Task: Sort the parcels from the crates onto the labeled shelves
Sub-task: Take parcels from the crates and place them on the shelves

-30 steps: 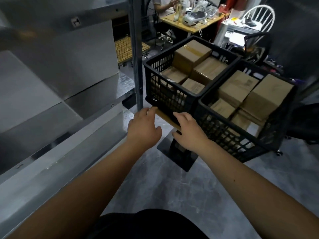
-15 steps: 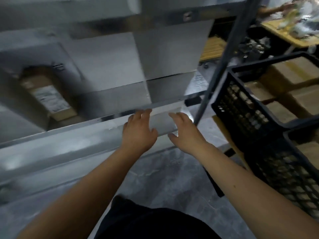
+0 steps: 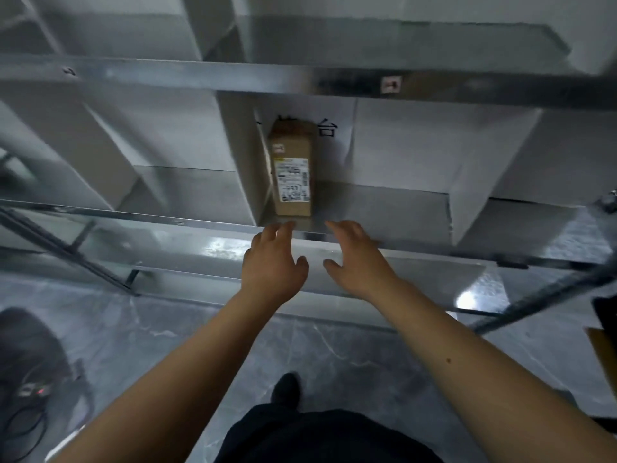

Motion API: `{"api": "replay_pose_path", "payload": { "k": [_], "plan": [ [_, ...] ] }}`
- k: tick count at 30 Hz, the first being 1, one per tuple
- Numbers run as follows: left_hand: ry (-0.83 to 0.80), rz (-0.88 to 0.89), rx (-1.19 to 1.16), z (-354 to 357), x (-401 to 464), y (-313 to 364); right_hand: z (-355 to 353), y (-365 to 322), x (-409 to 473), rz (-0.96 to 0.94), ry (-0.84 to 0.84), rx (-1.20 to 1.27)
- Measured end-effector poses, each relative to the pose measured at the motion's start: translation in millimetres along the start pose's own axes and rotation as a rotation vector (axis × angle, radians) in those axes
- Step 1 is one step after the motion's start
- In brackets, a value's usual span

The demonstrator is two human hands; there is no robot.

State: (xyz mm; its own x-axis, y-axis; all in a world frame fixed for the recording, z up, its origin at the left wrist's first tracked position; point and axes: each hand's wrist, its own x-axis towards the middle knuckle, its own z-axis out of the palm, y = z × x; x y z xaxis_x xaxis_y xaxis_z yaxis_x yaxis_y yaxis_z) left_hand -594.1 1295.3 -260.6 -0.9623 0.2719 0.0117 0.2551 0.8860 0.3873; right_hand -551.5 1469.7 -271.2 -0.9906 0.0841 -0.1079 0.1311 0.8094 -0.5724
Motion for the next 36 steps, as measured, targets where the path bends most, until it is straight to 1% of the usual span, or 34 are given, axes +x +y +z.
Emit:
{"api": "replay_pose_path", "payload": {
  "k": [4,9,13,16,22,25,31,34,36],
  "plan": [
    [-0.010,0.003,-0.035,-13.3,30.8,-27.7,9.9,-22.0,30.6,0.015,0.001,-0.019],
    [-0.052,0.046,-0.067,-13.4,62.2,-49.5,20.4,-27.6,55.4,0.062,0.000,-0.007],
    [-0.086,0.099,-0.053,-5.2,76.1,-46.8,23.2,-23.9,62.8,0.090,0.043,0.011],
    [-0.121,0.143,-0.041,5.0,81.2,-40.1,23.6,-11.5,56.8,0.146,0.065,0.029],
    [-0.167,0.136,-0.065,21.0,87.7,-34.3,28.3,9.6,47.0,0.192,0.060,0.061],
    [-0.197,0.167,-0.058,28.4,83.2,-31.0,30.4,14.2,43.7,0.201,0.098,0.102],
    [-0.354,0.271,-0.022,65.6,54.9,-2.7,35.8,41.5,-8.6,0.341,0.162,0.136],
    [-0.400,0.393,-0.013,83.0,37.6,34.0,32.8,66.6,-54.8,0.480,0.207,0.204],
    [-0.426,0.486,-0.010,92.7,24.6,66.0,24.8,85.0,-93.7,0.571,0.236,0.207]
  ]
}}
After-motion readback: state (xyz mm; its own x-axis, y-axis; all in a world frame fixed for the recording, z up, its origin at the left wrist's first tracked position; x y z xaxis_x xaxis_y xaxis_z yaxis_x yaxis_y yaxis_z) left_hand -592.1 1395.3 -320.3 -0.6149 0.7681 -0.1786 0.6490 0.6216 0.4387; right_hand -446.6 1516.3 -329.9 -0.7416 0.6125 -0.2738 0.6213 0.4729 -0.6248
